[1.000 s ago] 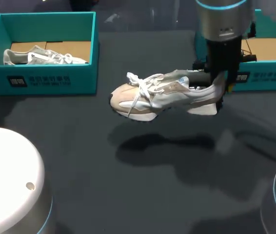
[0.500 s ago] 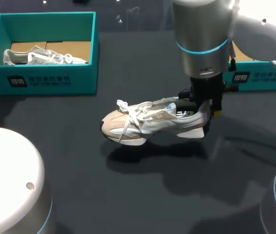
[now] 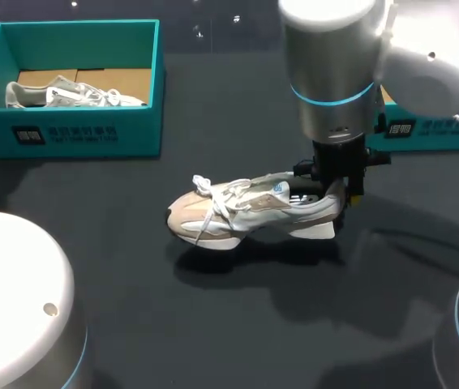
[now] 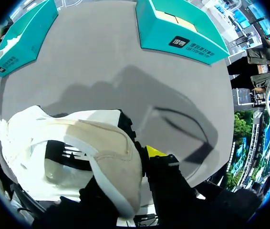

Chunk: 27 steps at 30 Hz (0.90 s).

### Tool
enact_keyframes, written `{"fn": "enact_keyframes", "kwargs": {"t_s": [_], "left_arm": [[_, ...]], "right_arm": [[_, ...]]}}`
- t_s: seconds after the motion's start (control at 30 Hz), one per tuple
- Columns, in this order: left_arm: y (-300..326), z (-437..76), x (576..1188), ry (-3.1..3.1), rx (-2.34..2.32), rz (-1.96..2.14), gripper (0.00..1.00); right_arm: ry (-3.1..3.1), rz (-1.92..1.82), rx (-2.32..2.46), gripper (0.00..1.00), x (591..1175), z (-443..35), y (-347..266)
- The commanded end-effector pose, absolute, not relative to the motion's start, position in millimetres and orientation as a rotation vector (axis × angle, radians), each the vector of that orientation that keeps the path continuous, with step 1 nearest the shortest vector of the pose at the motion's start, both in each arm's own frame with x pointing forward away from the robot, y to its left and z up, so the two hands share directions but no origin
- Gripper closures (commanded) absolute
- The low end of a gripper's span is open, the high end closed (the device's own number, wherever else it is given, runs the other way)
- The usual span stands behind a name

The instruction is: Take the shoe out of the shoebox, open the shoe tongue, remove and reinsert the insole, then place the shoe into the shoebox

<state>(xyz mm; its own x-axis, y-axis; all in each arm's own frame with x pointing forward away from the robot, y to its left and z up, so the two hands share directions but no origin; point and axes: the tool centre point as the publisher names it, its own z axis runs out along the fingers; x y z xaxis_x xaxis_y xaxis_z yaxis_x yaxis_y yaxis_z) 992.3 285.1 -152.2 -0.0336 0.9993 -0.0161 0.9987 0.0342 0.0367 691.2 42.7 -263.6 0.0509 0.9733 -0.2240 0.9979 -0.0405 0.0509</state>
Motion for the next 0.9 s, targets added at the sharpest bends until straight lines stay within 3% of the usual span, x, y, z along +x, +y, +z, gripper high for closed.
{"fn": "enact_keyframes", "kwargs": {"t_s": [0.03, 0.9], "left_arm": [[285, -152, 993, 2.233, 2.16, 0.025, 0.0], [285, -152, 993, 2.233, 2.16, 0.025, 0.0]], "right_arm": [[2.02, -0.168, 2.132, 1.0, 690, -266, 43], [2.069, -0.133, 2.109, 1.0, 679, -339, 45]]}}
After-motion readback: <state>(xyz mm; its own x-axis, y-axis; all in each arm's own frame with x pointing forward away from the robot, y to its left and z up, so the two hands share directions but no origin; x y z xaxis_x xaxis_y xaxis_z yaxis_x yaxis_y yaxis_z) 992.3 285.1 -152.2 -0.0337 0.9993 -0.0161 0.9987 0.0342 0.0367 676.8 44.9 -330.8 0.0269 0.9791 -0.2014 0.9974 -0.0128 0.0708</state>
